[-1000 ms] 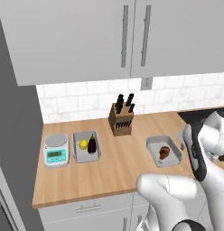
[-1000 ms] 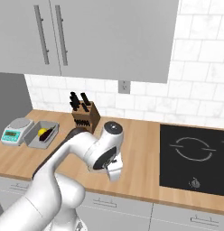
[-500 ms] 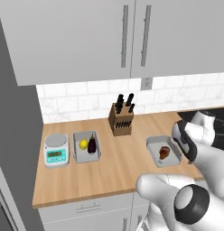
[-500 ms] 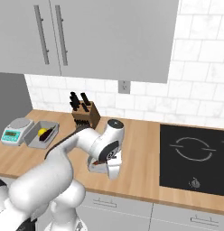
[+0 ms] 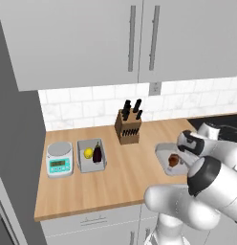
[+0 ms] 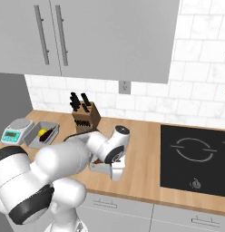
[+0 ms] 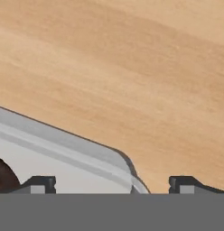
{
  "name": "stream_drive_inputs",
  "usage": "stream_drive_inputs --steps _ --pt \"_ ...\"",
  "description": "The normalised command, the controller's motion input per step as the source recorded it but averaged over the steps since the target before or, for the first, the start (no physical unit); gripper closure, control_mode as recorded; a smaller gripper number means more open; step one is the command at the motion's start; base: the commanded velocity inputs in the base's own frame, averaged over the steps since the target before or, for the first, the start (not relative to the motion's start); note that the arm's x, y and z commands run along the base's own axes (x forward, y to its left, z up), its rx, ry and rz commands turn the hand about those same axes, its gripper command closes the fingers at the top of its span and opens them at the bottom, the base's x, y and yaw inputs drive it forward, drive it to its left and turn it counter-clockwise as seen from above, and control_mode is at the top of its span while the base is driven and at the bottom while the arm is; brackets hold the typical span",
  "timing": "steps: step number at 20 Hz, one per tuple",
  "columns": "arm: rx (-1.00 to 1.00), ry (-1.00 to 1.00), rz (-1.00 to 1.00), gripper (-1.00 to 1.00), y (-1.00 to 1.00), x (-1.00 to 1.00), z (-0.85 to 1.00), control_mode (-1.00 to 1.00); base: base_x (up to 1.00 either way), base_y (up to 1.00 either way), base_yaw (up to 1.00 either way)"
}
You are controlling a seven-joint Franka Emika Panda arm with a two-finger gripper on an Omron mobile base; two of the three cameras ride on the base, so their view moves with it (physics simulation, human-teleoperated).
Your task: Take the meat container that has the chicken drumstick and place it on the second highest rack of the freezer. Then take the vegetable container that has the lemon and eggplant and place it on the highest rack of the freezer.
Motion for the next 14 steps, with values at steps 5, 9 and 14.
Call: stream_drive_inputs --steps 5,9,14 --pt "0.02 0.1 0.0 1.0 0.0 0.12 -0.52 -1.0 0.0 0.0 0.0" --pt "0.0 0.06 0.0 1.0 0.28 0.0 -0.53 -1.0 0.0 0.0 0.0" --pt "0.0 0.0 0.0 1.0 0.56 0.0 -0.23 -1.0 0.0 0.0 0.0"
